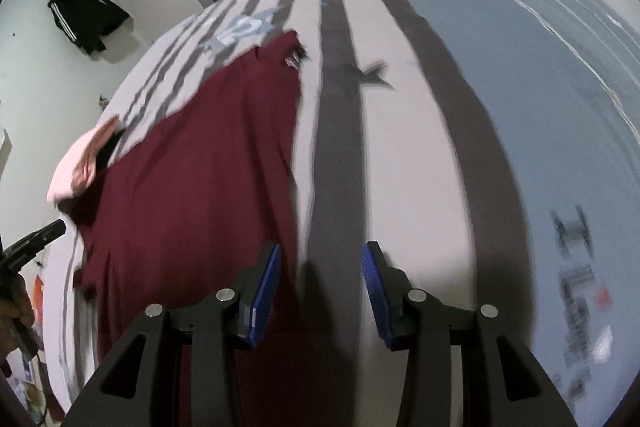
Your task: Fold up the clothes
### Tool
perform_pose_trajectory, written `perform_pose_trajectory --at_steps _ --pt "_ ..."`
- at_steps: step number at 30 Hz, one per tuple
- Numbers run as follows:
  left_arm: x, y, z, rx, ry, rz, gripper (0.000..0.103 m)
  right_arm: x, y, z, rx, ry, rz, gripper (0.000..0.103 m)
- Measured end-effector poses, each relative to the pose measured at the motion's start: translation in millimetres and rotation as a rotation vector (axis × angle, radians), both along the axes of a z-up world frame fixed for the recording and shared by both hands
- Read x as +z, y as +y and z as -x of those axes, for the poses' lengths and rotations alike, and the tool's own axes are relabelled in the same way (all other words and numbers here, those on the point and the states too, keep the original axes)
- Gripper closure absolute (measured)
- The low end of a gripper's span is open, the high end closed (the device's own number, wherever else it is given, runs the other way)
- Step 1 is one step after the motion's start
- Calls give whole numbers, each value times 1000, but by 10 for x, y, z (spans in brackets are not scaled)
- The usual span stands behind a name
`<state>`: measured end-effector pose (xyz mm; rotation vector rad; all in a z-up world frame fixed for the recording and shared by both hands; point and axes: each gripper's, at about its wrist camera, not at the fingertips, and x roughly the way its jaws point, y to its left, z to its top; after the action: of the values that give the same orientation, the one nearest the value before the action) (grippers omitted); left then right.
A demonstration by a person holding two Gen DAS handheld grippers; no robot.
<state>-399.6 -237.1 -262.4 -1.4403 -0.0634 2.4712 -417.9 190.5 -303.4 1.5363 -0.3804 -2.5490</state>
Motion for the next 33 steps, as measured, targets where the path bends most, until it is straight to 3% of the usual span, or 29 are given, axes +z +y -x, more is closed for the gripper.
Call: perform_pose_trajectory --at_steps 3,13,19,25,27,31,33 --pt "19 103 -365 20 -17 -26 86 -4 161 -380 -13 -25 13 57" --pt "58 613 -1864 140 -52 -90 82 -128 404 -1317 72 -56 85 57" --pt "-98 1316 -2684 154 -106 -148 81 -161 587 -1878 141 -65 126 57" --pt "-179 1886 -2980 113 -120 -227 76 -240 864 -2366 149 -91 125 57" --pt "-214 2056 -3014 92 -114 -230 70 -254 926 -2446 142 -91 123 57" --pt "-281 2259 -3009 55 -102 -222 71 -250 1027 -2600 116 -86 124 57" --pt "-232 2277 -3013 42 -71 -223 90 -240 1064 -2678 103 -78 120 57"
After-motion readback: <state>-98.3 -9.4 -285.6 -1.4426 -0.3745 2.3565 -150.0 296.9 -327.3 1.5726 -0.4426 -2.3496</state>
